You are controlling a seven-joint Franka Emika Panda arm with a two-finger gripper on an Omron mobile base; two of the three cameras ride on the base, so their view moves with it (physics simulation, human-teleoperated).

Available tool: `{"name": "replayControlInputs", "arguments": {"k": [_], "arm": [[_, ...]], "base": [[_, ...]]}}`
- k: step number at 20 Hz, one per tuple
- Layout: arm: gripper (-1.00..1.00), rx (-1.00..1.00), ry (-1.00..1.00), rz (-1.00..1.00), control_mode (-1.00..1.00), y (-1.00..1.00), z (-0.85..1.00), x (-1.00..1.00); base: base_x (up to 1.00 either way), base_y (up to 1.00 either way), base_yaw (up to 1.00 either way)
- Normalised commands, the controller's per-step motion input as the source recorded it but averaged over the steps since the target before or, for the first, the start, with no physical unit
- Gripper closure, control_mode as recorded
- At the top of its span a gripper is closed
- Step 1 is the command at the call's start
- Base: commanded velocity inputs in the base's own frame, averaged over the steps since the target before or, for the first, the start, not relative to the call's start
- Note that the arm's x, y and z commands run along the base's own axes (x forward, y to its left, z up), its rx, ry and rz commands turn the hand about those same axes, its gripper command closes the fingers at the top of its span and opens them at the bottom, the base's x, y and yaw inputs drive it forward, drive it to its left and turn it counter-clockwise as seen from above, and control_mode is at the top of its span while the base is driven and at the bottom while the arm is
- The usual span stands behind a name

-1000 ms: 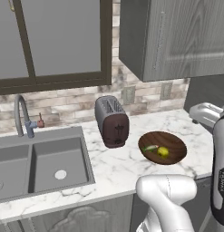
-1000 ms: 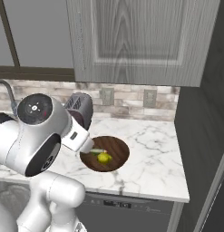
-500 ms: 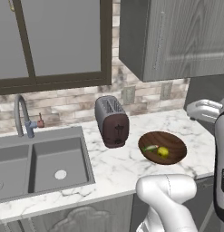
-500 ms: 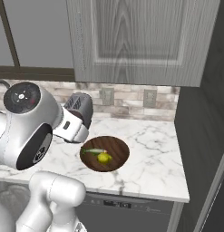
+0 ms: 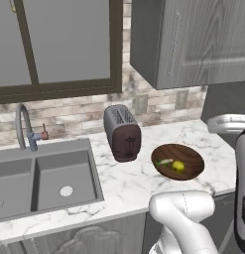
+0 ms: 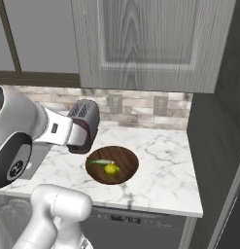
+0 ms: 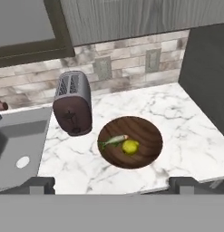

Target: Take the fish, sweet potato, and pear from the freezer and place them in the bowl on the counter.

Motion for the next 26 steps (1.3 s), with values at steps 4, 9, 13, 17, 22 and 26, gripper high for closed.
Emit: {"name": "replayControlInputs", "arguments": {"k": [4, 9, 13, 17, 22, 26], "arm": [[-1.0, -0.12, -0.07, 0.0, -1.0, 0.19, 0.2, -0.13], [-1.0, 0.07, 0.08, 0.0, -1.0, 0.12, 0.02, 0.0], [-1.0, 0.13, 0.16, 0.0, -1.0, 0.18, 0.0, 0.0], [-1.0, 0.03, 0.05, 0.0, -1.0, 0.33, 0.0, 0.0], [-1.0, 0.0, 0.01, 0.0, -1.0, 0.53, -0.04, 0.01], [-1.0, 0.0, 0.0, 0.0, -1.0, 0.21, -0.01, 0.0]], "base": [[0.0, 0.0, 0.0], [0.0, 0.0, 0.0], [0.0, 0.0, 0.0], [0.0, 0.0, 0.0], [0.0, 0.0, 0.0], [0.0, 0.0, 0.0]]}}
